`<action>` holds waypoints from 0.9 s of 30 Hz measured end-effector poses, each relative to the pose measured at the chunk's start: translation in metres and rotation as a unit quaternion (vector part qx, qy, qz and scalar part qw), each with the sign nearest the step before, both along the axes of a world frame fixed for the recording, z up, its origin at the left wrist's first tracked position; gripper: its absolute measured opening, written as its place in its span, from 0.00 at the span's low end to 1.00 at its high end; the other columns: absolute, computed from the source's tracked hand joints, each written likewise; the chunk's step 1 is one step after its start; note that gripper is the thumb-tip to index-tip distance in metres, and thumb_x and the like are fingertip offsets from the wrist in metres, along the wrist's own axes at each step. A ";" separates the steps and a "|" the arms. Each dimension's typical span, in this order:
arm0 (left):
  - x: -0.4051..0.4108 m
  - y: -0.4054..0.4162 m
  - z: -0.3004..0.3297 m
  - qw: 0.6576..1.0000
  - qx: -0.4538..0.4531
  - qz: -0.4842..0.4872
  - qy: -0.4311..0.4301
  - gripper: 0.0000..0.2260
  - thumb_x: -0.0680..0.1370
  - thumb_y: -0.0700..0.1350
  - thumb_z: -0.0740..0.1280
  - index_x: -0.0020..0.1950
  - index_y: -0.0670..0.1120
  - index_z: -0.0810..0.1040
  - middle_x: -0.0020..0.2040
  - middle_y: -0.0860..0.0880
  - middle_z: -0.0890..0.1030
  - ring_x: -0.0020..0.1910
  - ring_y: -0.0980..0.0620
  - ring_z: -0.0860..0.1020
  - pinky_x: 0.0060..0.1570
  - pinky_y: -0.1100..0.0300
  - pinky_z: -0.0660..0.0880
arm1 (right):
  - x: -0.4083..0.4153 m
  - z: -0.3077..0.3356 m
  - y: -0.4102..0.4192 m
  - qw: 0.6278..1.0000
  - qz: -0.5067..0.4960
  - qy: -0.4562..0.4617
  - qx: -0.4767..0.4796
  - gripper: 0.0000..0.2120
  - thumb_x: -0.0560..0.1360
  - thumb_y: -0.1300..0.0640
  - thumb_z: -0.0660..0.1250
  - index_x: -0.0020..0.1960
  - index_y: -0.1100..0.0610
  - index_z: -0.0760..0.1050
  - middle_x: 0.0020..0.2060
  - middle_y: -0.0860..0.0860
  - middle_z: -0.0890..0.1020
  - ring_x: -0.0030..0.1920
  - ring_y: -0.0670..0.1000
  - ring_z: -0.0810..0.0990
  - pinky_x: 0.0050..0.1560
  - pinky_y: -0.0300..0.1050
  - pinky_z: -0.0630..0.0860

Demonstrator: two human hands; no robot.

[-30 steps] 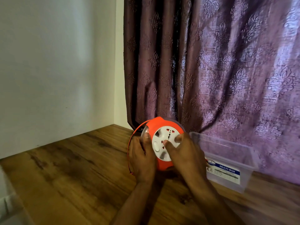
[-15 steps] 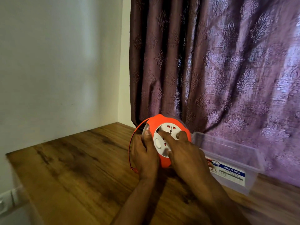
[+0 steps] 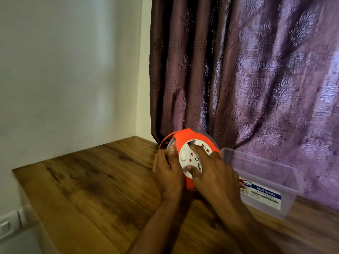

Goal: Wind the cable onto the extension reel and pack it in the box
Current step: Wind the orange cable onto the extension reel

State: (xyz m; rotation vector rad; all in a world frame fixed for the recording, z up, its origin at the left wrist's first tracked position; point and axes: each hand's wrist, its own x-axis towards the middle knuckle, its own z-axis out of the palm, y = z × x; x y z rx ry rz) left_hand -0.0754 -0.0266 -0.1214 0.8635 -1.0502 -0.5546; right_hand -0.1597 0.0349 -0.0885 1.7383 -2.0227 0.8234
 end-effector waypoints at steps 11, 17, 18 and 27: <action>-0.001 0.003 -0.001 0.998 -0.041 0.025 -0.035 0.24 0.79 0.62 0.55 0.38 0.42 0.71 0.37 0.47 0.76 0.39 0.49 0.75 0.41 0.51 0.73 | 0.003 -0.001 0.000 0.986 -0.019 -0.162 -0.040 0.27 0.70 0.33 0.64 0.67 0.39 0.66 0.55 0.54 0.83 0.56 0.61 0.79 0.51 0.51 0.75; -0.003 0.004 -0.005 0.994 -0.062 0.027 -0.081 0.20 0.78 0.61 0.55 0.38 0.45 0.68 0.38 0.47 0.74 0.40 0.46 0.75 0.42 0.44 0.74 | -0.004 -0.002 -0.007 0.931 -0.013 -0.364 -0.027 0.24 0.68 0.32 0.66 0.54 0.48 0.70 0.46 0.55 0.85 0.50 0.57 0.81 0.49 0.49 0.75; -0.003 0.003 -0.005 0.993 -0.068 0.030 -0.087 0.20 0.78 0.60 0.56 0.38 0.45 0.68 0.37 0.48 0.74 0.40 0.46 0.74 0.42 0.44 0.74 | -0.004 -0.002 -0.008 0.912 0.006 -0.408 -0.031 0.25 0.68 0.32 0.66 0.52 0.51 0.70 0.39 0.54 0.86 0.42 0.55 0.82 0.43 0.47 0.76; -0.001 -0.001 -0.004 0.998 -0.043 0.010 -0.042 0.19 0.81 0.56 0.59 0.42 0.41 0.73 0.40 0.44 0.78 0.41 0.45 0.79 0.43 0.43 0.77 | -0.006 0.012 0.004 0.984 -0.026 -0.169 -0.043 0.19 0.74 0.35 0.63 0.55 0.48 0.66 0.51 0.53 0.82 0.53 0.59 0.80 0.42 0.48 0.70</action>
